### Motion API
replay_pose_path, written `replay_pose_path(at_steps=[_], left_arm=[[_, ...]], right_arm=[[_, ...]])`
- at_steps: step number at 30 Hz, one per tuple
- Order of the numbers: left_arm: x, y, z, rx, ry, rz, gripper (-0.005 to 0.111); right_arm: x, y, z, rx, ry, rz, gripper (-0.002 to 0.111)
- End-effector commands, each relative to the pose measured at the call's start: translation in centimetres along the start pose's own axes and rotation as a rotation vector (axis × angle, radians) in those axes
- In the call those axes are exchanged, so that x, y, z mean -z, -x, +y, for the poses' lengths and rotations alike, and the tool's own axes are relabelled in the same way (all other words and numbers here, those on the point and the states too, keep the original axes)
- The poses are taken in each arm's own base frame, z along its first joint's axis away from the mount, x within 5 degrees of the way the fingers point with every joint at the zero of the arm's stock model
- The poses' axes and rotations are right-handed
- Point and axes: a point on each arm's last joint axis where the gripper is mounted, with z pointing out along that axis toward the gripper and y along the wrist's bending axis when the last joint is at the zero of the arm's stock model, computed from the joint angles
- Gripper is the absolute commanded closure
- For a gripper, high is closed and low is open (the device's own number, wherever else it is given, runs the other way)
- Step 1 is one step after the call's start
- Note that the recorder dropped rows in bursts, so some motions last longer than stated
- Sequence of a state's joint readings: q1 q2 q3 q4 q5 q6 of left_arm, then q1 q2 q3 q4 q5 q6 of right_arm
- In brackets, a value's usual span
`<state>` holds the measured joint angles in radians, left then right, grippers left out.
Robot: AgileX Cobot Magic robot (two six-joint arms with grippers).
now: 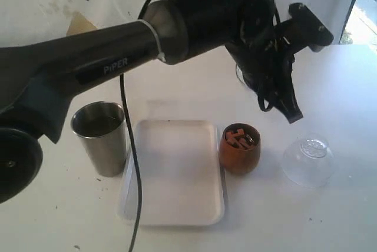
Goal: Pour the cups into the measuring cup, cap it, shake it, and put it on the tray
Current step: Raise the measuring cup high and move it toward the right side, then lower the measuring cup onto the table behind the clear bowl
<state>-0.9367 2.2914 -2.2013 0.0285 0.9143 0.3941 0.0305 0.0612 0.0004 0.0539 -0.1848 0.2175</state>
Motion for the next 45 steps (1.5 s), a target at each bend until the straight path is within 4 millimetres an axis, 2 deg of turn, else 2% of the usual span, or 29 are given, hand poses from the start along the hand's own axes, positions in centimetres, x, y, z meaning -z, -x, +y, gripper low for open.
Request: replay_pose_path(at_steps=[1,8,14,22,29,32,37,42,45], left_arm=[[0.5,0.1,0.2,-0.042,0.037,0.022,0.107],[0.1,0.1,-0.1,-0.027,0.016,0.017,0.107],[0.1,-0.5,-0.3,-0.029,-0.011,0.080,0.107],[0.2,-0.1,-0.8,0.002,-0.058,0.034,0.107],[2.0,-0.4,1.5,0.091,-0.035,0.137,0.107],[2.0,-0.4,1.2,0.115,-0.076,0.148,0.107],[2.4,0.7,0.7,0.127,-0.141,0.060,0.107],[2.0,0.6,0.5,0.115,-0.155,0.069,0.107],[0.8,0.3,0.4,0.117,-0.156,0.074,0.107]], right_arm=[[0.0,0.1,0.0,0.001,-0.001,-0.004,0.047],[0.0,0.1,0.0,0.001,-0.001,-0.004,0.047],[0.0,0.1,0.0,0.001,-0.001,-0.004,0.047],[0.0,0.1,0.0,0.001,-0.001,-0.004,0.047],[0.0,0.0,0.0,0.001,-0.002,0.000,0.047],[0.0,0.0,0.0,0.001,-0.002,0.000,0.047],[0.0,0.0,0.0,0.001,-0.002,0.002,0.047],[0.0,0.0,0.0,0.001,-0.002,0.002,0.047],[0.0,0.0,0.0,0.001,-0.002,0.002,0.047]])
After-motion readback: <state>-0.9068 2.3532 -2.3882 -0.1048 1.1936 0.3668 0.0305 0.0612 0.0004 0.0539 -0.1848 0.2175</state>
